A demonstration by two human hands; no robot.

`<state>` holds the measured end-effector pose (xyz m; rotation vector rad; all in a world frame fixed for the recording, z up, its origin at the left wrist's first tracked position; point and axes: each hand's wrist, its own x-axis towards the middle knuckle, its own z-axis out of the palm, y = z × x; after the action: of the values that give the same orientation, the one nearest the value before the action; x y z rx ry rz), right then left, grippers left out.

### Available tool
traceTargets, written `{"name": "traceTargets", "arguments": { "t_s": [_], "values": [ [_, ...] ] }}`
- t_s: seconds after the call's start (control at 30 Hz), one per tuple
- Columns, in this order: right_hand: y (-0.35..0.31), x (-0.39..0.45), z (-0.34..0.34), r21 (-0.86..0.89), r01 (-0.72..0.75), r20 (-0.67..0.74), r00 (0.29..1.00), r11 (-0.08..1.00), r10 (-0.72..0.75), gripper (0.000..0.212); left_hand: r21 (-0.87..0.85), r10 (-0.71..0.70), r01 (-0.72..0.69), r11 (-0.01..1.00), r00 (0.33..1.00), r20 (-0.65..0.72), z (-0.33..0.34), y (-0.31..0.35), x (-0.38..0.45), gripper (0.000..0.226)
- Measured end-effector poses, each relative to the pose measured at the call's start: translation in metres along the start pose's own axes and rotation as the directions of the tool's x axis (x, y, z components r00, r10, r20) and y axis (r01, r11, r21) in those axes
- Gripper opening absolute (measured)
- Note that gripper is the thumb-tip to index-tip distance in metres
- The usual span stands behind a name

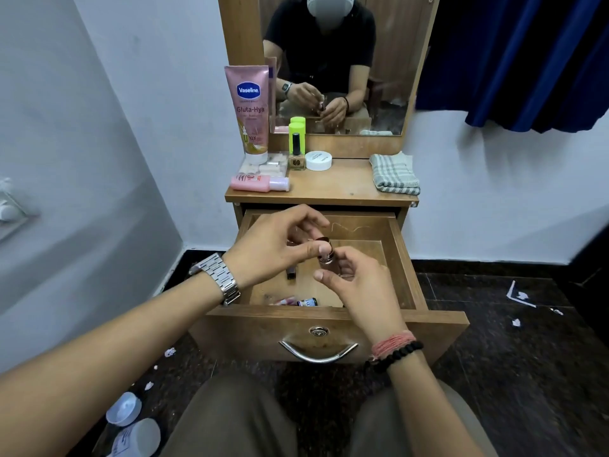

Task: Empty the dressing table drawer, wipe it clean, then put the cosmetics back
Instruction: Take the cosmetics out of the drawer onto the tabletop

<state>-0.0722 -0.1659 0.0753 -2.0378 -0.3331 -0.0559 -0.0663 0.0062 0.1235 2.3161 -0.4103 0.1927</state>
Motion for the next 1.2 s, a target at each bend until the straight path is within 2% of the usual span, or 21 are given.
{"name": "traceTargets", "arguments": {
  "t_s": [0.07, 0.13, 0.23, 0.33, 0.43, 0.6, 0.73, 1.0, 1.1, 1.2],
  "values": [
    [0.001, 0.004, -0.006, -0.020, 0.015, -0.090, 0.996, 1.000, -0.017, 0.022, 0.033, -0.049, 0.051, 0.998, 0.998, -0.037, 0.003, -0.009, -0.006, 0.038],
    [0.000, 0.014, -0.014, -0.031, 0.002, -0.153, 0.988, 1.000, -0.006, 0.024, 0.173, -0.112, 0.108, 0.979, 0.994, 0.011, 0.010, -0.023, -0.016, 0.040],
    [-0.008, 0.039, -0.025, 0.021, -0.026, -0.135, 0.991, 0.999, 0.028, 0.020, 0.360, -0.198, 0.149, 0.921, 0.975, 0.103, 0.022, -0.041, -0.032, 0.033],
    [-0.013, 0.084, -0.032, 0.067, 0.001, -0.150, 0.989, 0.998, 0.010, 0.020, 0.344, -0.193, 0.153, 0.926, 0.978, 0.085, 0.025, -0.045, -0.034, 0.032],
    [-0.013, 0.140, -0.033, -0.024, 0.020, -0.218, 0.976, 0.999, -0.025, 0.016, 0.354, -0.182, 0.139, 0.925, 0.979, 0.089, 0.028, -0.045, -0.032, 0.026],
    [0.002, 0.230, -0.024, -0.103, -0.009, -0.266, 0.964, 0.995, -0.019, 0.031, 0.273, -0.206, 0.174, 0.946, 0.974, 0.094, 0.032, -0.052, -0.033, 0.023],
    [0.017, 0.276, -0.015, -0.182, -0.073, -0.312, 0.950, 0.981, 0.013, 0.044, 0.276, -0.176, 0.156, 0.948, 0.983, 0.048, 0.034, -0.053, -0.034, 0.022],
    [0.029, 0.302, 0.011, -0.229, -0.074, -0.356, 0.935, 0.971, -0.012, 0.039, 0.290, -0.203, 0.186, 0.939, 0.979, 0.031, 0.036, -0.054, -0.039, 0.029],
    [0.031, 0.295, 0.007, -0.237, -0.080, -0.339, 0.941, 0.968, -0.005, 0.045, 0.311, -0.209, 0.191, 0.931, 0.978, 0.025, 0.036, -0.052, -0.040, 0.030],
    [0.025, 0.277, -0.007, -0.226, -0.027, -0.351, 0.935, 0.974, -0.055, 0.051, 0.344, -0.186, 0.167, 0.924, 0.982, 0.022, 0.034, -0.048, -0.038, 0.029]
  ]
}}
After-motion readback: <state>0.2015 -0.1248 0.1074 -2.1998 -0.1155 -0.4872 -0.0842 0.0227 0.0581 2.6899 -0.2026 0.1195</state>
